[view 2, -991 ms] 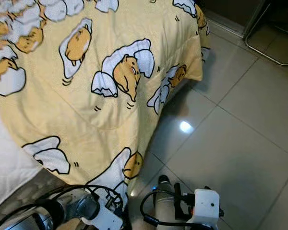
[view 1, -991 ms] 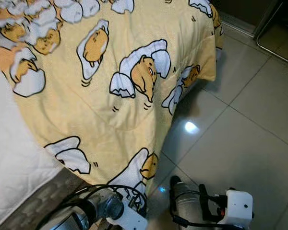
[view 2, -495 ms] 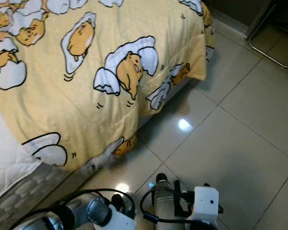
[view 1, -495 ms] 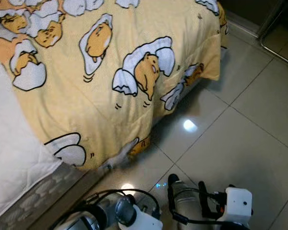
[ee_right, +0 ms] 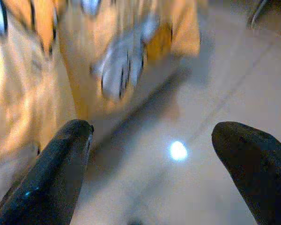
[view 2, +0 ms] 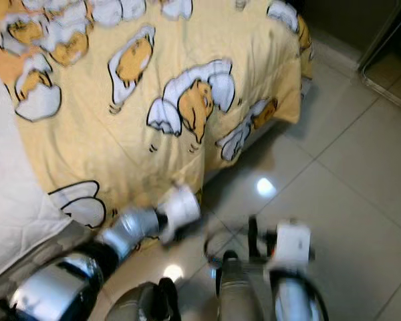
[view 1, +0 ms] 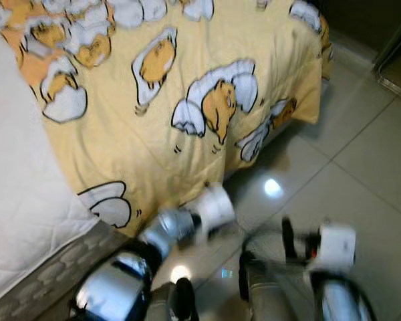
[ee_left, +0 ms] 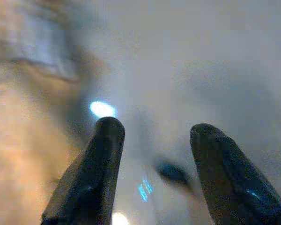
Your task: Clean up the room
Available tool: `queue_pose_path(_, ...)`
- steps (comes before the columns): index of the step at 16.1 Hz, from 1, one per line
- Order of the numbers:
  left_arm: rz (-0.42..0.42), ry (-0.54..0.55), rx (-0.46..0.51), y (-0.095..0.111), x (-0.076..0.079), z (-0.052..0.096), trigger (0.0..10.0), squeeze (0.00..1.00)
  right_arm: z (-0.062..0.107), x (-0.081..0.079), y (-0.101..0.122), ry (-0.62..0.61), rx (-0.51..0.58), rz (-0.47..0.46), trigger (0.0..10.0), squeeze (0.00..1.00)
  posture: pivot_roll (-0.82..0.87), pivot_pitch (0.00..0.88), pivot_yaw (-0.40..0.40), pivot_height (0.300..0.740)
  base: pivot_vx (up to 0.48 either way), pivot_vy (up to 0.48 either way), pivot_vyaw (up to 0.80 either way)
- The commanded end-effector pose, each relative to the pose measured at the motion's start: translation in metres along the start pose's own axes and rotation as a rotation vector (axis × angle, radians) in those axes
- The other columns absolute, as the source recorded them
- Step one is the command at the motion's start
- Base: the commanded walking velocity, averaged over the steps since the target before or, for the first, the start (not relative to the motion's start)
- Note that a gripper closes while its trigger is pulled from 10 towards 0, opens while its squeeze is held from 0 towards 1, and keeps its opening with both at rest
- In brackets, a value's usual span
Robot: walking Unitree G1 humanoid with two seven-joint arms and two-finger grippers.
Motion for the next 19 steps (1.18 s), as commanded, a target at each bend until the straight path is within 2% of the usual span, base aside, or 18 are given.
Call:
queue_pose_path(1, 0.11, 0.136, 0.049, 0.0, -0.019, 0.007, 10.0, 0.0, -0.002, 0.004, -0.003, -0.019, -0.005, -0.016, 10.0, 0.0, -0.13, 0.077, 0.125, 0.74, 0.0, 0.0, 0.0)
queue_pose_path(2, 0.186, 0.285, 0.137, 0.014, -0.04, 0.012, 10.0, 0.0, -0.015, 0.009, 0.001, -0.031, 0.018, -0.026, 10.0, 0.0, -0.11, 0.034, 0.118, 0.74, 0.0, 0.0, 0.0)
queue_pose_path(4, 0.257, 0.442, 0.219, 0.025, -0.064, 0.024, 10.0, 0.0, -0.03, 0.016, 0.009, -0.051, 0.052, -0.044, 10.0, 0.0, -0.09, 0.0, 0.109, 0.74, 0.0, 0.0, 0.0)
queue_pose_path(5, 0.234, 0.483, 0.231, 0.024, -0.072, 0.032, 10.0, 0.0, -0.035, 0.022, 0.015, -0.076, 0.077, -0.049, 10.0, 0.0, -0.08, 0.0, 0.102, 0.74, 0.0, 0.0, 0.0)
queue_pose_path(6, 0.203, 0.509, 0.236, 0.024, -0.076, 0.036, 10.0, 1.0, -0.037, 0.024, 0.016, -0.084, 0.081, -0.052, 10.0, 0.0, -0.08, 0.0, 0.099, 0.74, 0.0, 0.0, 0.0)
queue_pose_path(7, 0.211, 0.519, 0.266, 0.026, -0.079, 0.041, 10.0, 1.0, -0.037, 0.027, 0.015, -0.09, 0.085, -0.052, 10.0, 0.0, -0.08, 0.0, 0.096, 0.74, 0.0, 0.0, 0.0)
queue_pose_path(8, 0.225, 0.584, 0.319, 0.028, -0.092, 0.057, 10.0, 1.0, -0.037, 0.033, 0.015, -0.114, 0.096, -0.054, 10.0, 0.0, -0.07, 0.0, 0.089, 0.74, 0.0, 0.0, 0.0)
queue_pose_path(9, 0.234, 0.634, 0.336, 0.028, -0.098, 0.064, 10.0, 1.0, -0.036, 0.036, 0.014, -0.126, 0.102, -0.045, 10.0, 0.84, -0.06, 0.0, 0.084, 0.74, 0.0, 0.0, 0.0)
queue_pose_path(10, 0.258, 0.672, 0.347, 0.028, -0.103, 0.069, 10.0, 1.0, -0.036, 0.04, 0.014, -0.147, 0.103, -0.036, 10.0, 1.0, -0.06, 0.0, 0.078, 0.74, 0.0, 0.0, 0.0)
queue_pose_path(11, 0.266, 0.735, 0.365, 0.031, -0.109, 0.075, 10.0, 1.0, -0.036, 0.042, 0.014, -0.158, 0.111, -0.02, 10.0, 1.0, -0.05, 0.0, 0.067, 0.74, 0.0, 0.0, 0.0)
queue_pose_path(13, 0.273, 0.737, 0.352, 0.028, -0.107, 0.074, 10.0, 1.0, -0.039, 0.04, 0.015, -0.147, 0.113, -0.019, 10.0, 1.0, -0.04, 0.0, 0.054, 0.74, 0.0, 0.0, 0.0)
queue_pose_path(15, 0.249, 0.767, 0.341, 0.023, -0.107, 0.082, 10.0, 1.0, -0.043, 0.042, 0.016, -0.146, 0.122, -0.038, 10.0, 1.0, -0.03, 0.0, 0.042, 0.74, 0.0, 0.0, 0.0)
queue_pose_path(17, 0.234, 0.764, 0.314, 0.019, -0.105, 0.083, 10.0, 1.0, -0.045, 0.04, 0.018, -0.125, 0.13, -0.028, 10.0, 1.0, -0.02, 0.0, 0.036, 0.74, 0.0, 0.0, 0.0)
queue_pose_path(18, 0.241, 0.75, 0.311, 0.017, -0.103, 0.083, 10.0, 1.0, -0.045, 0.039, 0.017, -0.124, 0.122, -0.027, 10.0, 0.09, -0.02, 0.0, 0.033, 0.74, 0.0, 0.0, 0.0)
queue_pose_path(19, 0.263, 0.736, 0.335, 0.018, -0.102, 0.083, 10.0, 0.93, -0.046, 0.04, 0.015, -0.122, 0.106, -0.011, 10.0, 0.0, -0.02, 0.0, 0.031, 0.74, 0.0, 0.0, 0.0)
Point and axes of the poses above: a point about 5 cm out from each wrist's last joint towards the gripper, its own z axis pointing back from the gripper into the wrist, its own y axis along the axis of the wrist's last joint, x = y × z, the point moved 3 cm from there along -z, pointing out of the wrist towards the gripper, and after that the axes turned 5 degrees about z, right-handed, at the moved point
